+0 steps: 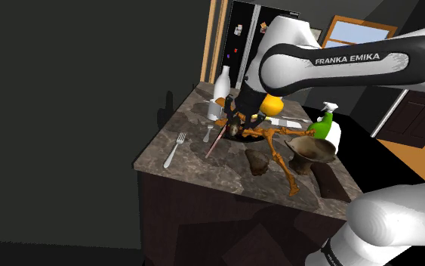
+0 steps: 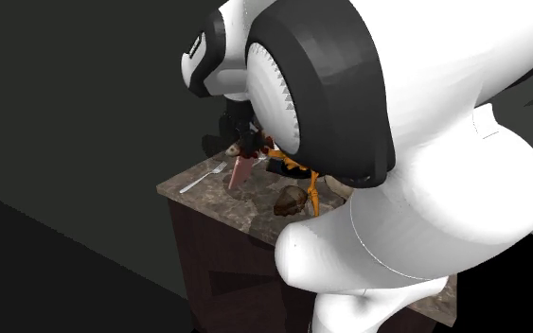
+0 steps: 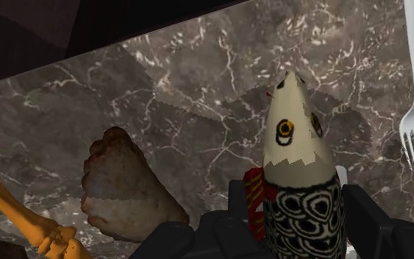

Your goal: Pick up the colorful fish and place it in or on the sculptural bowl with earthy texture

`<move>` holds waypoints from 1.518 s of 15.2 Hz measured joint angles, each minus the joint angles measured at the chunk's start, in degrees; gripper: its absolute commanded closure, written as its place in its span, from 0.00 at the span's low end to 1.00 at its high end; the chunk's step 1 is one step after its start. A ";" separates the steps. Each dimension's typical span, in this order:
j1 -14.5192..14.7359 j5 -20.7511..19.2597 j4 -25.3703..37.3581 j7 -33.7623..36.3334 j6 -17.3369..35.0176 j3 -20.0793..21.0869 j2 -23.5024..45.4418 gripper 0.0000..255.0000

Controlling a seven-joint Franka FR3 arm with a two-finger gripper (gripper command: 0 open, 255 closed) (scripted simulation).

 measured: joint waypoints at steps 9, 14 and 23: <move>-0.38 -0.94 6.19 -0.21 -7.28 -1.77 -1.06 1.00; -0.07 -0.94 4.87 -3.32 -10.12 -5.44 -4.74 1.00; -0.49 -3.45 -4.28 -14.17 -14.78 -17.20 -16.91 1.00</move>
